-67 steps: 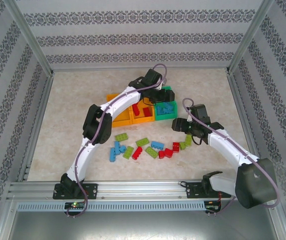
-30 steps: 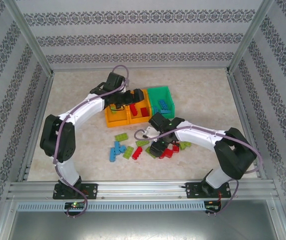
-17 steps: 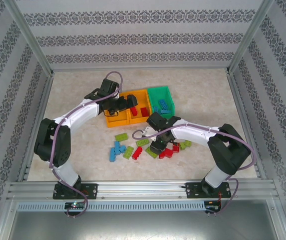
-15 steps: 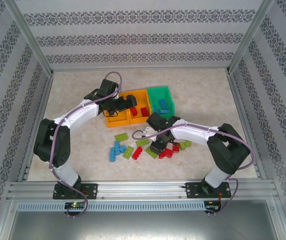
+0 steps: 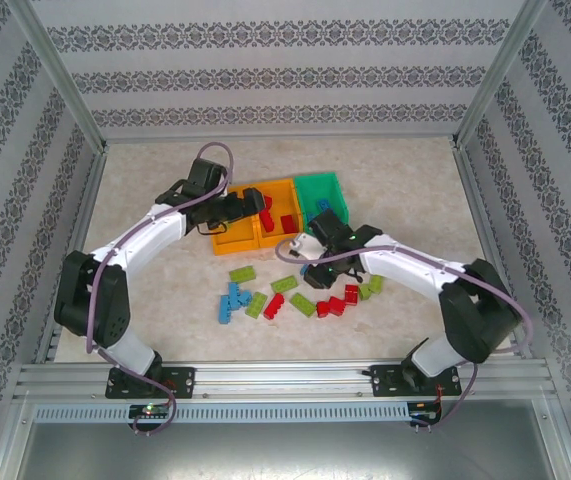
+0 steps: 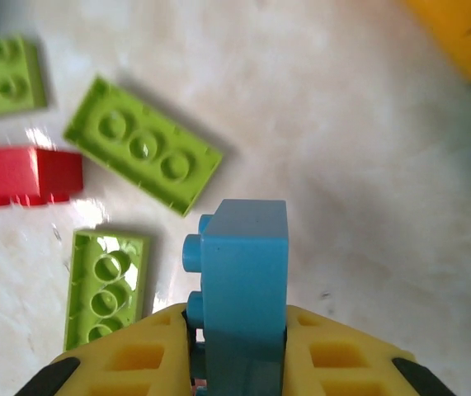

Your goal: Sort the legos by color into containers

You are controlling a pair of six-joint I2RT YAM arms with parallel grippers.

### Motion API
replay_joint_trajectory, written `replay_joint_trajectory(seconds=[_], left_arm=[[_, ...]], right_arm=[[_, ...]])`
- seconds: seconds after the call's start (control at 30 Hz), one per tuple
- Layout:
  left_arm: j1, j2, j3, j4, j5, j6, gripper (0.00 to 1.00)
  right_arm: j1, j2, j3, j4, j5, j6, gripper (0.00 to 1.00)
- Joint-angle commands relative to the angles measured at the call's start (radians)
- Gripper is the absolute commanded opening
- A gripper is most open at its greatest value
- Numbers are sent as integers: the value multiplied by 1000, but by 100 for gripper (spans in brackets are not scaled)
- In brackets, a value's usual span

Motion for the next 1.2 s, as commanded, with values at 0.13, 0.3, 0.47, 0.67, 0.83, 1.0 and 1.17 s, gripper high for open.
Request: replay_joint_trajectory(seconds=[0.13,0.3,0.47,0.67,0.83,1.0,1.17], left_arm=[[16,-56,-40,-81,-76,63,99],[16,-88,-79,-115,-124,98,99],[15,-131,-125,-143,-155,135,100],[9,-176,-205,-176,-175,163,100],[-23,-224,-288,-209,-198,168,100],[-69,-293,-369,-231,-222,137,100],[-125,-353,-425,-258,-224,117,98]], right_arm=[[-155,-112,-11,189,-130,209,23],[-259,-63,42,281,-194,412,23],[-296,67,150,264,-125,529,22],[-308,216,289,244,-66,607,23],[-311,316,387,203,12,630,25],[-313,380,456,173,42,636,27],[-310,424,509,133,64,632,32]])
